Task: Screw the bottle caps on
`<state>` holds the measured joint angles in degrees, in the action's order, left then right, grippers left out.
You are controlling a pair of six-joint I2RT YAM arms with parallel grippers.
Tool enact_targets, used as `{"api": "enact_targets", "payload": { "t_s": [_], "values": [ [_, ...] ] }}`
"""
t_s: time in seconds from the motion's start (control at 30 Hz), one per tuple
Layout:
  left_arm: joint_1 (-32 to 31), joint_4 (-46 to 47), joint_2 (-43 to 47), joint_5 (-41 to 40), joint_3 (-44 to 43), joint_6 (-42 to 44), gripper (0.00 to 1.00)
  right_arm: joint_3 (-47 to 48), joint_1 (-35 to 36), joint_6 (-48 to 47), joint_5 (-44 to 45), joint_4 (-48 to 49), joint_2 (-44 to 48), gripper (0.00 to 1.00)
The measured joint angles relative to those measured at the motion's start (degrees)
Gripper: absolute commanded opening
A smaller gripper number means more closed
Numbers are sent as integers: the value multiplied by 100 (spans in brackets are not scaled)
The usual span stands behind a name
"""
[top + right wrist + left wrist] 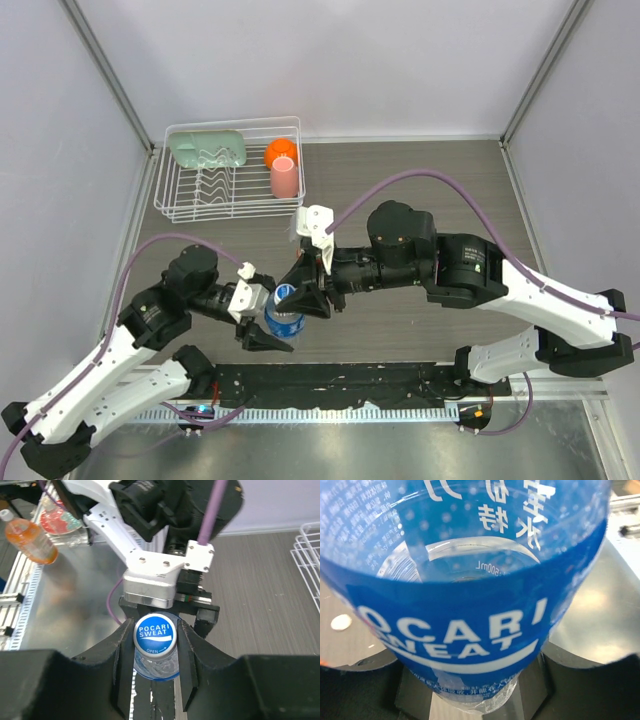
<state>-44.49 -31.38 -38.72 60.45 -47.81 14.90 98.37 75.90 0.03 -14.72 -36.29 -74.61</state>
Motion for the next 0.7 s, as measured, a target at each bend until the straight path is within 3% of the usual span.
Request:
{"api": "enact_targets", "payload": {
  "t_s": [0.37,0.7],
  "values": [
    [90,728,238,-2824,291,-481,0,579,0,621,2459,-411,-557,1],
    [72,1228,446,-5047,629,-1115,0,984,219,1537,4806,-90,-1394,1]
  ]
}}
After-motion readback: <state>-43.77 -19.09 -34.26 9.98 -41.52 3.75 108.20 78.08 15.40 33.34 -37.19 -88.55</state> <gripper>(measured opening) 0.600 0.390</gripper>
